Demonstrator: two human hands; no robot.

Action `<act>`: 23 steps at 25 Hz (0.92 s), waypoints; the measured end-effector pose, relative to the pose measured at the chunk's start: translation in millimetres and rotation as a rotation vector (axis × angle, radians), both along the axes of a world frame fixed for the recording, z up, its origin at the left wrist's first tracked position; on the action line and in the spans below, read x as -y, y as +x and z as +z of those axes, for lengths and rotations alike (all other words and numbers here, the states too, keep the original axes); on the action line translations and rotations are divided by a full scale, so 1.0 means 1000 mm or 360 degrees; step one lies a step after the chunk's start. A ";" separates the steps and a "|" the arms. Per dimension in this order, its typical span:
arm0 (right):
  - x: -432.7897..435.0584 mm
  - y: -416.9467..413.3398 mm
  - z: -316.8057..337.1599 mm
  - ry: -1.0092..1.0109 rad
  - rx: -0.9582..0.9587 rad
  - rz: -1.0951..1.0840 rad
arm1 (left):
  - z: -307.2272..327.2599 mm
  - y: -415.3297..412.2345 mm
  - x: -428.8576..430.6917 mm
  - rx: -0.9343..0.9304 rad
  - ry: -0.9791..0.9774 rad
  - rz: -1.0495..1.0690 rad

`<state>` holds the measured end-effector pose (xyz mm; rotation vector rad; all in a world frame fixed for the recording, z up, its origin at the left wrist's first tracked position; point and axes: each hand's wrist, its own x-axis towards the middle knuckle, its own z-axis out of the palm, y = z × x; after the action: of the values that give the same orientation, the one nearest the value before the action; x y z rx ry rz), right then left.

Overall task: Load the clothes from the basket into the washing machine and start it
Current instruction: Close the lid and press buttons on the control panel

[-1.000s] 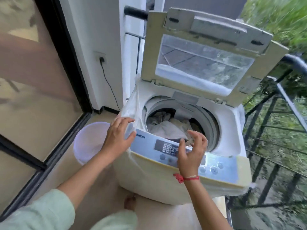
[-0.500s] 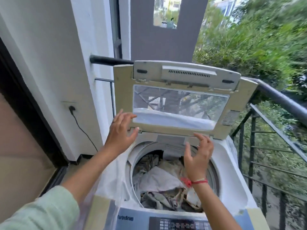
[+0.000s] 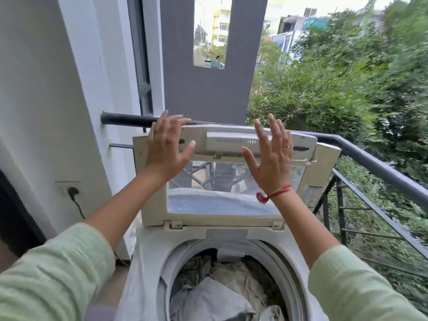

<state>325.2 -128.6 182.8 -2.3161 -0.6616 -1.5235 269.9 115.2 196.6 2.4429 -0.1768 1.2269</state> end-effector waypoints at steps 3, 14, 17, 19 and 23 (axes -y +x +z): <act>-0.008 0.022 0.010 -0.0087 -0.0156 -0.0220 | 0.002 0.020 0.002 -0.0219 0.0063 0.0139; -0.001 0.008 0.006 -0.0189 -0.0350 -0.0234 | -0.010 0.012 0.002 -0.0218 0.0261 0.0218; 0.005 -0.024 -0.004 -0.0166 -0.0295 -0.0201 | -0.016 -0.023 0.009 -0.0153 0.0265 0.0165; 0.012 -0.053 -0.014 -0.0148 -0.0255 -0.0214 | -0.026 -0.054 0.015 -0.0111 0.0300 0.0155; 0.043 -0.117 -0.029 -0.0327 -0.0147 -0.0077 | -0.059 -0.120 0.028 -0.0020 0.0427 0.0198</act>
<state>208.3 -172.1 153.8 -2.5535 -0.7758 -1.4173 149.5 86.9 137.5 2.7272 -0.1998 1.3140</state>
